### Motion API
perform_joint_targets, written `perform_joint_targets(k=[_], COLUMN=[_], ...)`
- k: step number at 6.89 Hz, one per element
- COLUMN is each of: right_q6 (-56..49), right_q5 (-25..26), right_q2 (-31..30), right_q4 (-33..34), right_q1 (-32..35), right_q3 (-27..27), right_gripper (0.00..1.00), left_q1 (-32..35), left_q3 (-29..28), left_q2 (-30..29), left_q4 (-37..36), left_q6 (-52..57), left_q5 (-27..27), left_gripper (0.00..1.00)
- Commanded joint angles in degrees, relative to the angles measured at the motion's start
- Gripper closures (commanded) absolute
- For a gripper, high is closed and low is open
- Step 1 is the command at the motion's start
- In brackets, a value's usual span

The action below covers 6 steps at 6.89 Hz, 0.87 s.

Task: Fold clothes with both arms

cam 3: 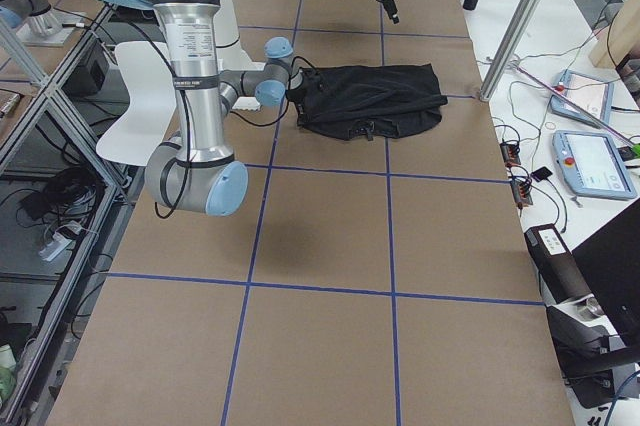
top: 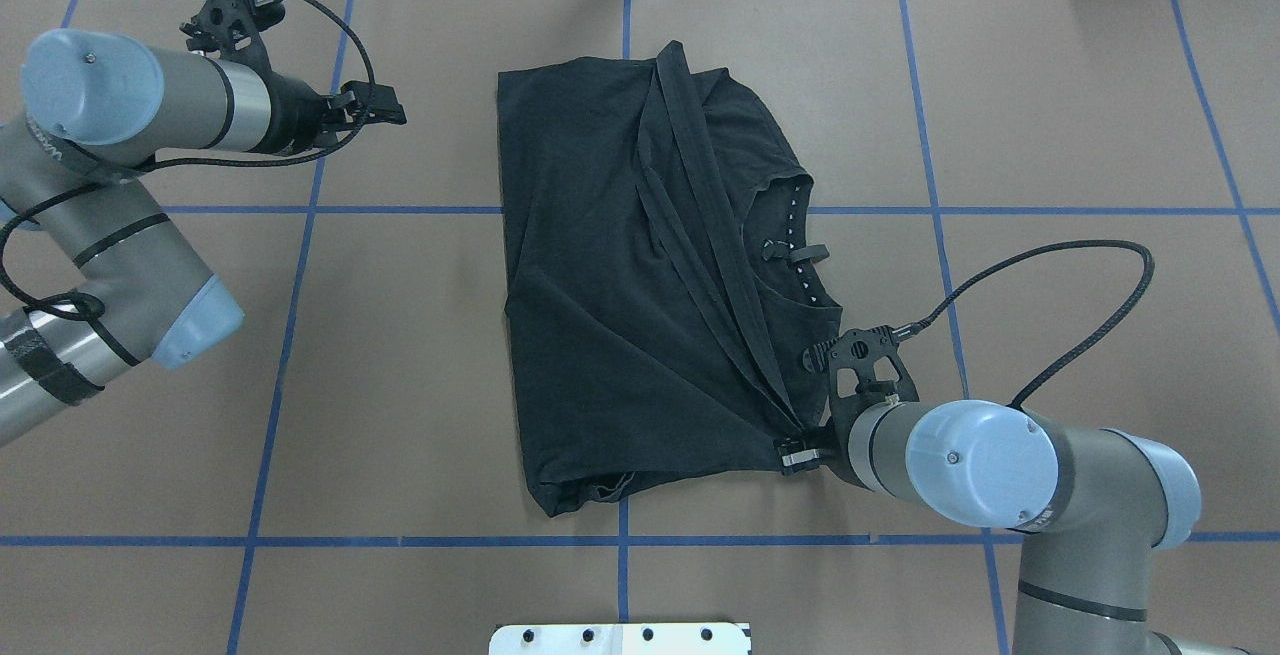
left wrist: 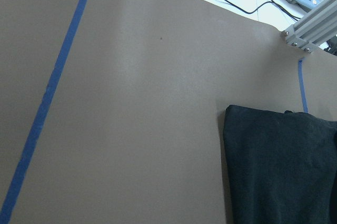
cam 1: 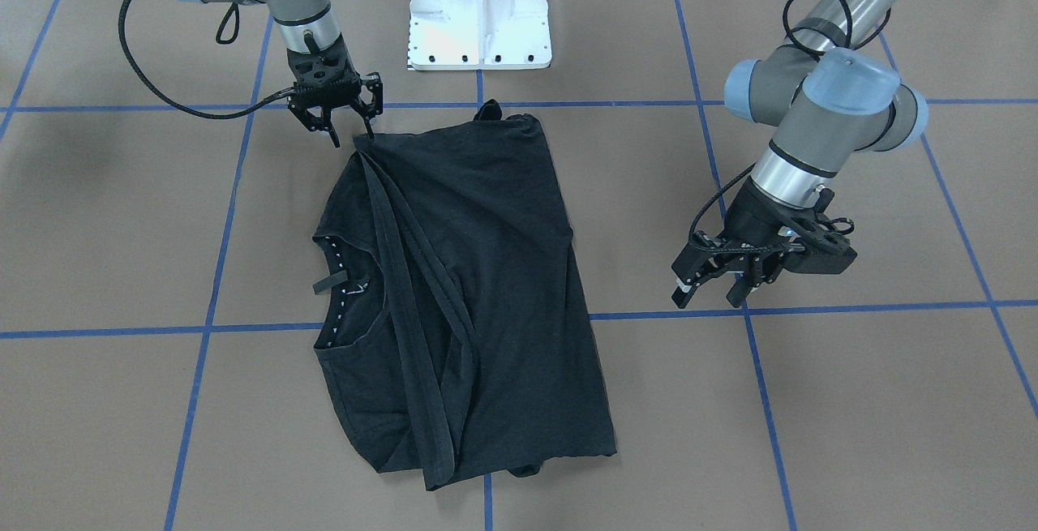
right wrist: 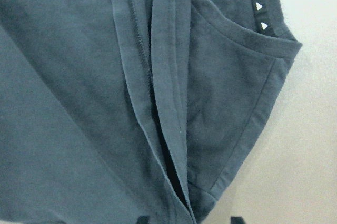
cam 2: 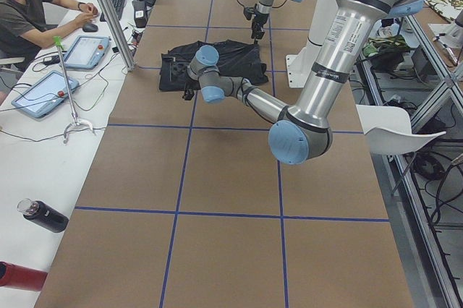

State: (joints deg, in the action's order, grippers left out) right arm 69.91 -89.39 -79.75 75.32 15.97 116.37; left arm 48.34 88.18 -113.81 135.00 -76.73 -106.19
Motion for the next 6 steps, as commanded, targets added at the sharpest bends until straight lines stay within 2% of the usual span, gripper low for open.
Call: perform_joint_targets(k=[1,2,4,6], right_q6=[18.2,24.9,25.1,25.3], right_q5=[0.2,0.2,0.2,2.5], right_q2=[0.3,0.6,0.6,2.6], right_q4=[0.0,-0.1,-0.1,0.0], right_q1=[-0.2,-0.4,-0.5,-0.3], right_q3=[-0.3,-0.3,-1.0,-2.8], right_gripper=[0.45,0.47,0.47,0.46], left_q1=[0.0,0.0,0.0,0.0], left_q3=[0.1,0.1,0.1,0.1], left_q2=[0.0,0.0,0.0,0.1], left_q4=[0.0,0.0,0.0,0.0], left_q6=[0.0,0.0,0.0,0.0], left_q5=[0.0,0.0,0.0,0.0], left_gripper=[0.0,0.0,0.0,0.0])
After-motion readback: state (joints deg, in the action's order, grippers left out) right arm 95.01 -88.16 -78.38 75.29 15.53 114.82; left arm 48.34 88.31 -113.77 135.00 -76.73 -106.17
